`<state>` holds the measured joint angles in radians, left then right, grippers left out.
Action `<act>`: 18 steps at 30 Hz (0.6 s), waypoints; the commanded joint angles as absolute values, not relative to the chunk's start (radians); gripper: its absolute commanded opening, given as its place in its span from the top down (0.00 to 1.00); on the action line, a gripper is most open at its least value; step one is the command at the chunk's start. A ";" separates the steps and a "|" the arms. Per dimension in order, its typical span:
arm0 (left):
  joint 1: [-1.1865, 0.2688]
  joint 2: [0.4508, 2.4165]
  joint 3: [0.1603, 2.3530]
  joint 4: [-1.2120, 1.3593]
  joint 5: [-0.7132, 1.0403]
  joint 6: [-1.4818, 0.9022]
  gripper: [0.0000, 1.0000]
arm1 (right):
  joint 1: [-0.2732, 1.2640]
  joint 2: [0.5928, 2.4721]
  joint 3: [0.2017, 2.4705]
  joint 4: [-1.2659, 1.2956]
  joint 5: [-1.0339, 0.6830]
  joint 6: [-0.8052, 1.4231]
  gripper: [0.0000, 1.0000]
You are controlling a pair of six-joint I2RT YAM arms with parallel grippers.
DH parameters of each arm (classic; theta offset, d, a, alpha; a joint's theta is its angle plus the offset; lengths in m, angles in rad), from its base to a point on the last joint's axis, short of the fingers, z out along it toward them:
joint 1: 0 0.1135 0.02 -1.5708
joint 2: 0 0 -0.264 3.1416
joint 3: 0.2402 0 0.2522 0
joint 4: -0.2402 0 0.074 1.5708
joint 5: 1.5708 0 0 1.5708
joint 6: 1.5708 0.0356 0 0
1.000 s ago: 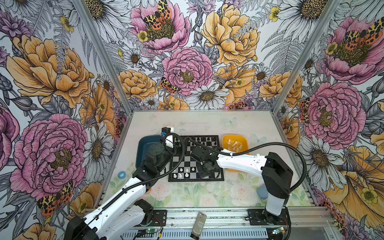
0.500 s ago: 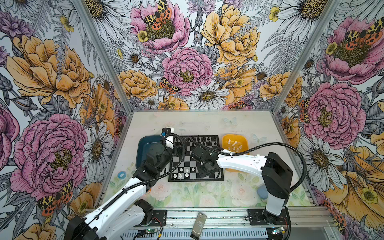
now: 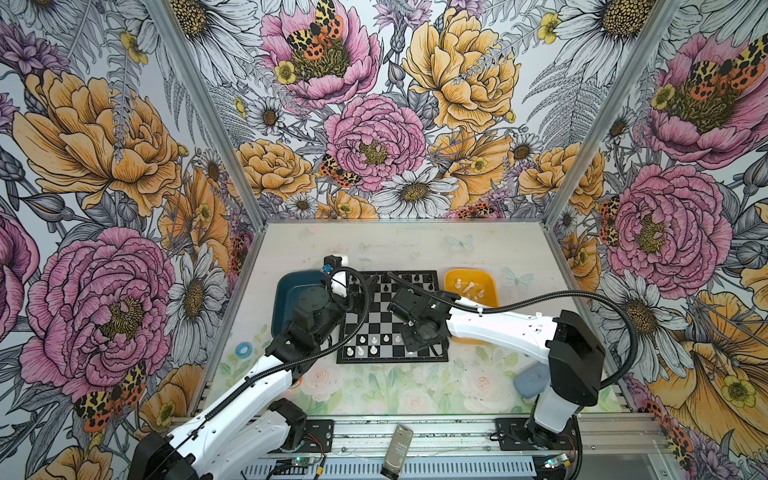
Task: Set up the chess pieces on the board
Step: 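Lower the white pawn beside the other white pawns and open the right gripper, then raise the open right gripper back over the yellow tray and lower toward pieces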
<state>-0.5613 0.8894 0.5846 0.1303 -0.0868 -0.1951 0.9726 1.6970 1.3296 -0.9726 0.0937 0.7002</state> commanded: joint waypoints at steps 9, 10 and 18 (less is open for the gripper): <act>-0.569 0.899 0.581 0.137 -0.117 -0.184 0.14 | 0.633 1.513 1.329 -1.065 0.165 0.552 0.81; -0.571 0.905 0.583 0.138 -0.117 -0.183 0.14 | 0.603 1.520 1.331 -1.065 0.164 0.534 0.83; -0.543 0.982 0.611 0.146 -0.115 -0.181 0.14 | 0.437 1.672 1.404 -1.050 0.145 0.404 0.91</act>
